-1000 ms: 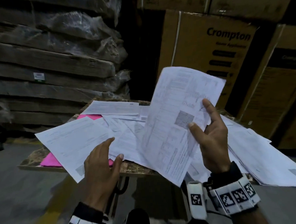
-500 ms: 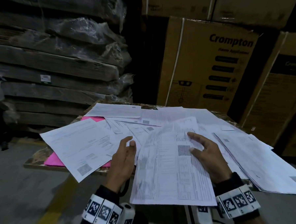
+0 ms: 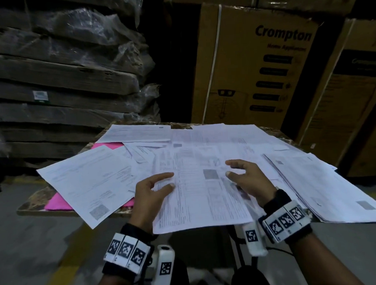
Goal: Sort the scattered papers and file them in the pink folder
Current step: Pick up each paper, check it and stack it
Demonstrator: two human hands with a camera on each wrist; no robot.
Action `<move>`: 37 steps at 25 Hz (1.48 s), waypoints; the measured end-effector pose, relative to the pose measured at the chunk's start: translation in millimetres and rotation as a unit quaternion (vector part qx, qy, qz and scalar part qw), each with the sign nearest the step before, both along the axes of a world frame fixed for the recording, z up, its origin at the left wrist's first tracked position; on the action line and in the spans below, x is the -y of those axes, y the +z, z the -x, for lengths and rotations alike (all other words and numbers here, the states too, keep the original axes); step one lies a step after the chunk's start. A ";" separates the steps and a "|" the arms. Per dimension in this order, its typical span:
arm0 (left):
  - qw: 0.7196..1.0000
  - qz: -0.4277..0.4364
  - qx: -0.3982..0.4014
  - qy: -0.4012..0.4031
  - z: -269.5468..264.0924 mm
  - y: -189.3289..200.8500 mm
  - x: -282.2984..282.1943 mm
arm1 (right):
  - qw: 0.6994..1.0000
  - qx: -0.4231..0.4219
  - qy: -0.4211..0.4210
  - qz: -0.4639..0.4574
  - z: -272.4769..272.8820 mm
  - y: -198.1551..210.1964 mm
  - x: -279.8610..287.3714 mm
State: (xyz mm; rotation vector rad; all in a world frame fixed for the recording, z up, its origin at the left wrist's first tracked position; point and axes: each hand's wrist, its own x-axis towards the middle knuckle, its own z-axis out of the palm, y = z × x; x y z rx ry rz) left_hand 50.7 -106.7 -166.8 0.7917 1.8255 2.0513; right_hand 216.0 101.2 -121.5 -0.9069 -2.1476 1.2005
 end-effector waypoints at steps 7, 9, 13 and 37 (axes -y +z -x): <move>0.995 0.061 0.052 0.062 5.3 -8.6 -12.2 | 0.953 0.259 0.033 -0.157 -19.2 -24.7 -48.5; 0.995 0.050 0.064 0.060 2.5 -7.4 -13.1 | 0.945 0.281 0.077 -0.151 -21.3 -23.7 -49.7; 0.992 0.023 0.082 0.098 -0.2 -9.5 -11.6 | 0.930 0.300 0.103 -0.185 -20.0 -23.5 -51.8; 0.973 0.121 -0.092 0.171 -1.9 -0.2 23.8 | 0.889 0.327 0.229 -0.227 -19.8 -24.2 -43.8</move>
